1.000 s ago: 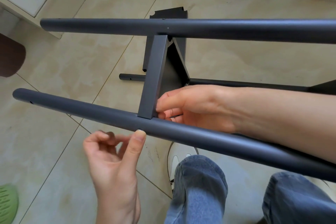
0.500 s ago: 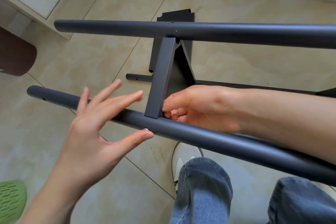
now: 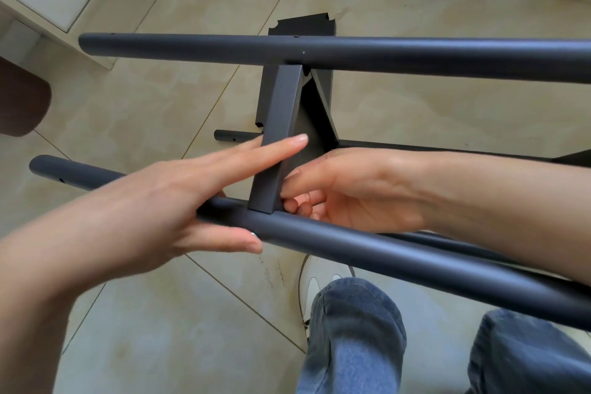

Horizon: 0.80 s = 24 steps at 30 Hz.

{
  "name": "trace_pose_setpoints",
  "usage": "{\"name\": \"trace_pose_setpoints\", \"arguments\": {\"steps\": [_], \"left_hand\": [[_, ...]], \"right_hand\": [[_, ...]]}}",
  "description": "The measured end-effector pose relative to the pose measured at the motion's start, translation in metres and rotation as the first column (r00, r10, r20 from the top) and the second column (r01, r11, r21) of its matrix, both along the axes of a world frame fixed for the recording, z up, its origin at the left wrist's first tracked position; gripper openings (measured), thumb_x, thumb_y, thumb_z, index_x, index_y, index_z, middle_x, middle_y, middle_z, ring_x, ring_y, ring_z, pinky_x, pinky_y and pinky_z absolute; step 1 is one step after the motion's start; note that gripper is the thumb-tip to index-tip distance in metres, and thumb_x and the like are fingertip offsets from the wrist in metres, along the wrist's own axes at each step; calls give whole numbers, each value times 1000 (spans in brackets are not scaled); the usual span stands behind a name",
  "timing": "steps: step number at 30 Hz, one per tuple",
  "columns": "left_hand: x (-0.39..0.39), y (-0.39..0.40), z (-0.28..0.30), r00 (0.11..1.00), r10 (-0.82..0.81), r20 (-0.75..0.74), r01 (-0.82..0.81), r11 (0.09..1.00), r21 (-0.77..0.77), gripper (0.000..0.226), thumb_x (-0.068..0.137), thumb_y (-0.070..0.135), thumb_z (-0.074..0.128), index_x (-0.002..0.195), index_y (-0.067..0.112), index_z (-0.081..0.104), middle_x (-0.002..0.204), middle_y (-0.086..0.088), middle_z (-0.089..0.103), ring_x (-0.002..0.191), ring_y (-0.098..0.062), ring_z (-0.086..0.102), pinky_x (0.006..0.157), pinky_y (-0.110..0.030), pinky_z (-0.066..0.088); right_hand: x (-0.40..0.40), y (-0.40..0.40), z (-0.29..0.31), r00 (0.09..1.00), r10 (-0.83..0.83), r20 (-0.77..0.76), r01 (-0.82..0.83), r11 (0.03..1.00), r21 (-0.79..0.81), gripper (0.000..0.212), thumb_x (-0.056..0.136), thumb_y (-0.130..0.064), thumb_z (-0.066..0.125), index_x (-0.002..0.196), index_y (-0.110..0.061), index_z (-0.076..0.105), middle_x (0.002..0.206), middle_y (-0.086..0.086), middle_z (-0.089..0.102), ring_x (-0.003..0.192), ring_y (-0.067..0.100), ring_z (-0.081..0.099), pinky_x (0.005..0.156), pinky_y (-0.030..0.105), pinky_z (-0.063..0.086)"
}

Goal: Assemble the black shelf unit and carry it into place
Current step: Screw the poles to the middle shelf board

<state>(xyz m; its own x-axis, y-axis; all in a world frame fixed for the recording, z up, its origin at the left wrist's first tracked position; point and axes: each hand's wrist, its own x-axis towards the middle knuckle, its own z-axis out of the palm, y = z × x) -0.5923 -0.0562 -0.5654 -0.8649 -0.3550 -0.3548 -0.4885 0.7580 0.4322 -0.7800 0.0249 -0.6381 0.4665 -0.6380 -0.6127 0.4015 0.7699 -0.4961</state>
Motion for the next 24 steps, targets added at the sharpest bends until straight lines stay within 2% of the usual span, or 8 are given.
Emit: {"name": "trace_pose_setpoints", "arguments": {"steps": [3, 7, 10, 13, 16, 19, 22, 24], "left_hand": [[-9, -12, 0, 998, -40, 48, 37, 998, 59, 85, 57, 77, 58, 135, 76, 26, 128, 44, 45, 100, 19, 51, 74, -18, 46], [-12, -17, -3, 994, -113, 10, 112, 992, 51, 68, 62, 76, 69, 122, 60, 42, 117, 40, 48, 107, 27, 45, 75, -22, 48], [-5, -15, -10, 994, -92, -52, 95, 994, 45, 62, 64, 64, 66, 121, 61, 42, 116, 37, 50, 105, 14, 50, 75, -22, 51], [2, -9, -16, 992, -50, -114, 59, 995, 78, 64, 64, 56, 63, 123, 64, 42, 127, 40, 47, 111, -1, 53, 81, -11, 44], [5, -4, -18, 988, -85, -132, 85, 996, -11, 68, 65, 54, 64, 129, 61, 40, 160, 35, 15, 131, 8, 39, 83, -22, 46], [3, -3, -19, 984, -112, -140, 103, 992, -68, 66, 68, 55, 62, 130, 54, 39, 167, 23, -3, 137, -2, 36, 80, -18, 37], [2, -2, -17, 986, -93, -140, 86, 995, -57, 64, 68, 59, 61, 129, 57, 39, 165, 29, 0, 132, -9, 45, 80, -29, 46], [0, -1, -16, 988, -86, -127, 77, 994, -76, 64, 68, 60, 61, 127, 56, 39, 164, 31, 1, 118, -25, 57, 74, -44, 53]], "right_hand": [[-3, 0, -2, 1000, 27, -6, -28, 999, -19, 13, 93, -9, 59, 105, -5, 62, 75, 6, 58, 66, 11, 49, 68, 20, 43], [-5, 1, -3, 991, 72, -113, -79, 995, -64, 5, 89, -15, 67, 86, -11, 67, 74, 2, 60, 64, 11, 46, 63, 23, 37], [-5, 1, -5, 982, 85, -169, -100, 992, -82, 5, 87, -18, 70, 87, -13, 70, 74, 1, 59, 62, 10, 45, 62, 24, 36], [-4, 1, -7, 977, 59, -206, -84, 989, -118, 7, 88, -19, 70, 84, -13, 74, 73, 0, 62, 62, 10, 46, 60, 24, 38], [-2, 2, -8, 979, 42, -201, -68, 990, -125, 13, 87, -21, 72, 75, -16, 74, 68, -1, 61, 61, 10, 47, 61, 24, 38], [1, 3, -9, 979, 51, -198, -73, 992, -106, 21, 86, -24, 72, 66, -17, 72, 63, 0, 58, 60, 10, 46, 62, 25, 37], [1, 3, -8, 979, 69, -192, -87, 992, -89, 21, 88, -24, 69, 68, -17, 69, 63, -1, 57, 61, 11, 46, 62, 25, 38], [-3, 2, -6, 982, 95, -165, -110, 990, -86, 21, 88, -23, 68, 68, -18, 69, 64, -2, 56, 61, 11, 46, 62, 25, 38]]}}
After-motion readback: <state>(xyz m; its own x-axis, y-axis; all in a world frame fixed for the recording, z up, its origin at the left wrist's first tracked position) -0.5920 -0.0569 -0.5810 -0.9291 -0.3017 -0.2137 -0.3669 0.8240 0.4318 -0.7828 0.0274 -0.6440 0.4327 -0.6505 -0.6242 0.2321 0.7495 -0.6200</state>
